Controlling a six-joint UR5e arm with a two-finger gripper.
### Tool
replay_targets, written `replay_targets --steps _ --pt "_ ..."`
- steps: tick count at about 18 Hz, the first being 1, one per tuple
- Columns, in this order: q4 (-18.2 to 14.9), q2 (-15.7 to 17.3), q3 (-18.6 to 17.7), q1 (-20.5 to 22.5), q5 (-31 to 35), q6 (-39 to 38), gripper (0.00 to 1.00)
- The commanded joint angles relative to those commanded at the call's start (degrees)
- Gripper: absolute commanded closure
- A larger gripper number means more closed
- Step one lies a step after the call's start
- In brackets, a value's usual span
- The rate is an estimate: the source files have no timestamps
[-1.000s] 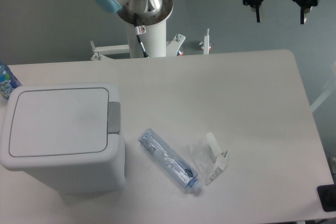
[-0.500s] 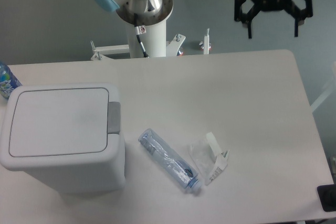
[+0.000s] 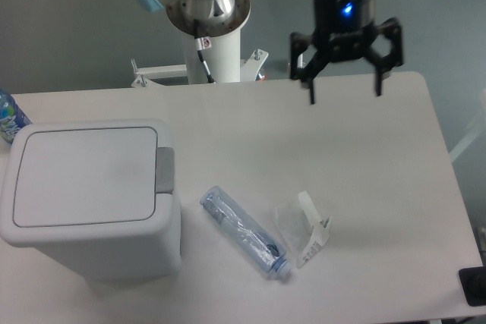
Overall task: Open the trash can
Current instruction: 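Move the open gripper down toward the grey tab on the trash can lid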
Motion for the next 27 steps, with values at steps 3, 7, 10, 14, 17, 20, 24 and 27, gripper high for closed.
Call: replay_targets --steps 3,7,10,14,17,20,24,27 --pt "0.0 -0.7 -0.1 -0.9 -4.1 -2.7 0.00" --pt "0.1 -1.9 -0.6 -3.2 -7.6 -3.6 0.00" --pt "0.1 -3.5 -0.4 -5.8 -7.5 -5.9 0.00" --pt "0.1 -4.0 -0.4 -6.9 -7.7 -6.3 0.00" --pt "0.1 -4.3 -0.3 -7.5 -7.8 -7.2 0.00" --pt "0.1 -4.9 -0.4 -8.7 -7.8 -7.5 0.00" --pt "0.1 -5.1 -0.4 -9.5 -7.8 -7.6 0.00" --pt "0.2 -5.2 -0.5 -9.9 -7.8 -7.5 0.00"
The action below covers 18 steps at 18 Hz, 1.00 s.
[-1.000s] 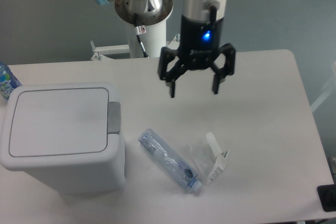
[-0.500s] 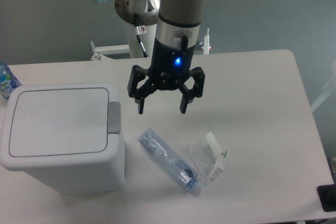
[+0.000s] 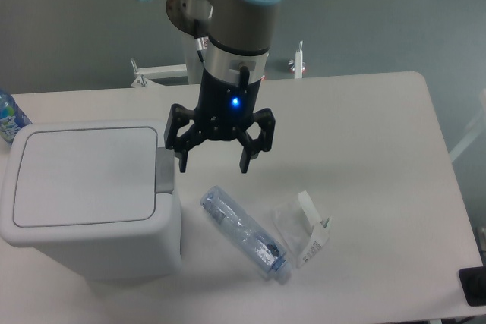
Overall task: Open the trash can
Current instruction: 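Move the open gripper down toward the grey tab on the trash can lid, then press the gripper against the grey tab to pop the lid open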
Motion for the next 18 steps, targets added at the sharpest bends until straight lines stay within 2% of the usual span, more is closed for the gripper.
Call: replay_targets --steps 18 --pt "0.8 -0.5 -0.2 -0.6 0.2 0.0 0.00"
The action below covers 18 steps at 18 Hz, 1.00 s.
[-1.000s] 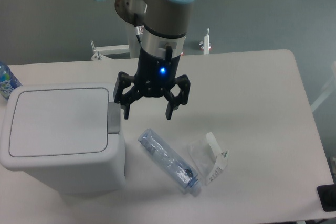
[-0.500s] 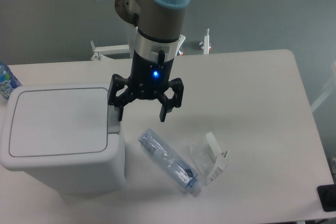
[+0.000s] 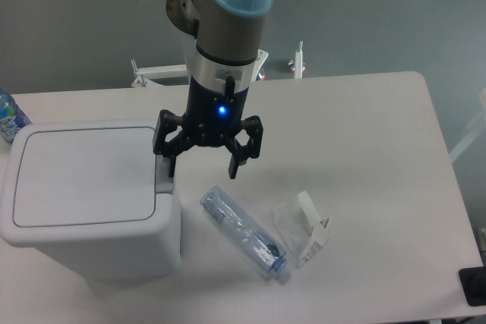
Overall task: Open the trash can
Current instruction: 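Press the gripper against the grey tab to pop the lid open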
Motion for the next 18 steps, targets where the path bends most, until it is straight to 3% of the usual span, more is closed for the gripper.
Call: replay_targets --steps 18 --pt "0.3 0.0 -0.8 0.0 0.2 0.1 0.00"
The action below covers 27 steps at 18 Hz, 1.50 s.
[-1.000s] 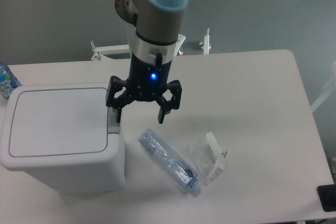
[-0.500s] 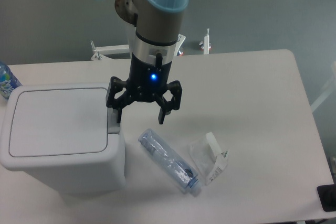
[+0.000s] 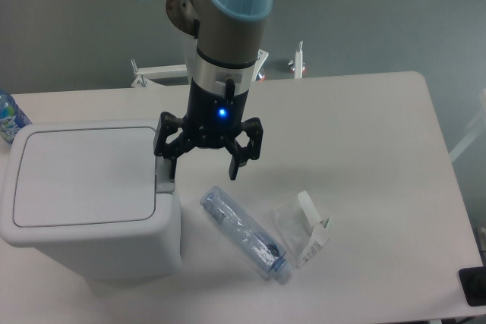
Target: Open the trash can
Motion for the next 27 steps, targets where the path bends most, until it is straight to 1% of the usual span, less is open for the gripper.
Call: replay_targets --steps 4,5,6,9,10,11,14,16,18,19,21,24,27 --pt "0.0 0.0 0.2 -0.2 0.0 0.0 0.00" --pt "0.0 0.0 0.9 -0.2 0.0 0.1 0.00" --pt "0.6 0.3 1.8 -0.2 0.0 0.2 0.00" --pt "5.3 0.4 5.1 0.2 0.3 0.8 0.00" --pt "6.3 0.3 6.0 0.9 0.6 0.8 0.00" --pt "6.7 0.4 6.6 2.6 1.1 0.9 0.00" --pt "6.9 0.6 7.8 5.2 1.5 2.4 0.00" --pt "6.7 0.9 8.3 7.7 1.5 5.3 0.00" --pt "6.8 0.9 8.4 9.2 1.5 6.8 0.00" --pt "6.7 1.6 8.4 10.4 2.0 7.9 0.00" --pt "6.2 2.9 7.7 12.4 5.7 13.9 0.00" --pt "4.5 3.4 6.2 13.0 10.4 24.9 0.00" --pt "2.0 3.7 5.8 13.8 15.5 29.3 0.00"
